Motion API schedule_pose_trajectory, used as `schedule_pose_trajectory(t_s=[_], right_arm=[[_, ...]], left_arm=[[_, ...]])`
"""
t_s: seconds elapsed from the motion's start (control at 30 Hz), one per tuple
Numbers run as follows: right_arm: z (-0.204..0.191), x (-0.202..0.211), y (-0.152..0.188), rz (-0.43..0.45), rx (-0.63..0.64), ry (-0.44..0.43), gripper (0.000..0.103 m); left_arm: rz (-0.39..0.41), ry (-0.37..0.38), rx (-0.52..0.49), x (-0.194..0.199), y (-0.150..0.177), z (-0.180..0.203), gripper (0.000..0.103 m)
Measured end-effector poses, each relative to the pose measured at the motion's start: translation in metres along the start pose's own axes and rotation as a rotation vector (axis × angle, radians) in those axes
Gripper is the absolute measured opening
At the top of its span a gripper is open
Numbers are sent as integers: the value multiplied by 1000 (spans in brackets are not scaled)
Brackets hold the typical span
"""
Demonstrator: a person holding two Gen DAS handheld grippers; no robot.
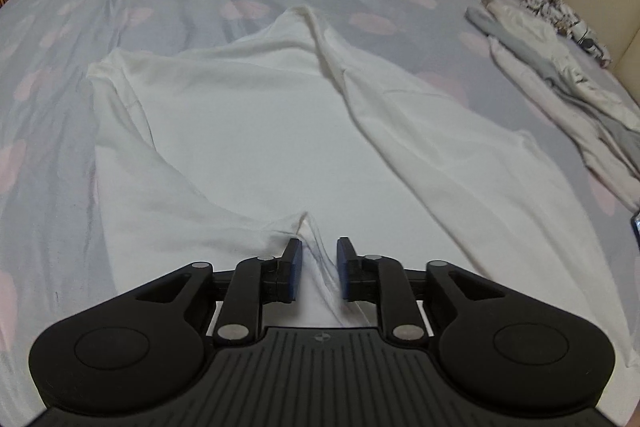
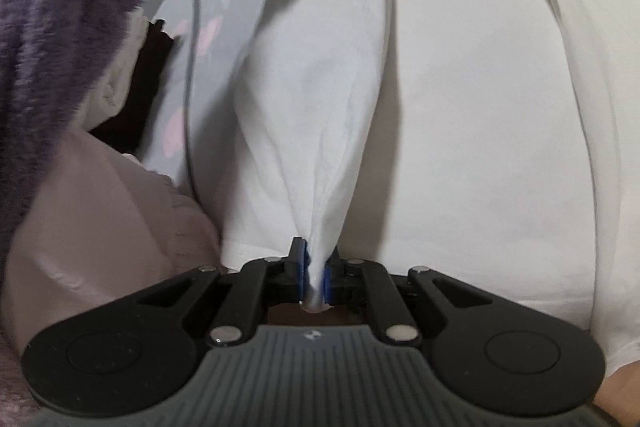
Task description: Fold clothes
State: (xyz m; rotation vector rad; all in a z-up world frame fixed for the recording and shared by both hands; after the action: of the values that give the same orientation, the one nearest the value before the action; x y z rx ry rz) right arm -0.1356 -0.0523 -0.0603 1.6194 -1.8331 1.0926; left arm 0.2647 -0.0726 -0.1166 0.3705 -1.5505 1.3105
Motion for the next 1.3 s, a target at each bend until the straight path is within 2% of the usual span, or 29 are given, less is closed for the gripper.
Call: schedule_pose_trajectory(t_s=[0.2,0.23,0.47,0.7,0.93,1.0,1.1,1.3], right_arm=[[22,-10,-1,-44,-134,-47,13],[24,-11,-1,-47,-155,-57,13],[16,-14,0,-65,-116,-32,15],[19,0,9,-61,-59,7,28],[17,23,13,-23,51,26,32],[17,27,14,-18,75,25,32],[13,26,17,-34,93,14,32],[1,17,22,-72,128,-5,32]], left_arm=[[63,-2,1,43,5,0,38],[67,1,5,51,9,-1,38],[72,-3,12,102,51,-11,45],[35,6,45,138,120,-24,46],[-84,85,62,146,208,-12,46],[-105,110,30,149,230,0,46],[-111,118,-74,158,254,23,46],[-95,73,-219,172,284,49,46]])
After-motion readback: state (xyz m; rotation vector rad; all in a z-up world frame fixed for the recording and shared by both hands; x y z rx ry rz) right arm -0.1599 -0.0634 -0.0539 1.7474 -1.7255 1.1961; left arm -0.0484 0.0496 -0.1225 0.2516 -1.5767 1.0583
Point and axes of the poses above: each gripper's, at about its wrist camera, not at the fingertips, and x roughly against the way its jaws point, z to its right, y to its underside, the point moved 10 cm from there along -x, roughly the way its jaws point, and after that the axes turned 1 degree about y, right-handed, at the moved point
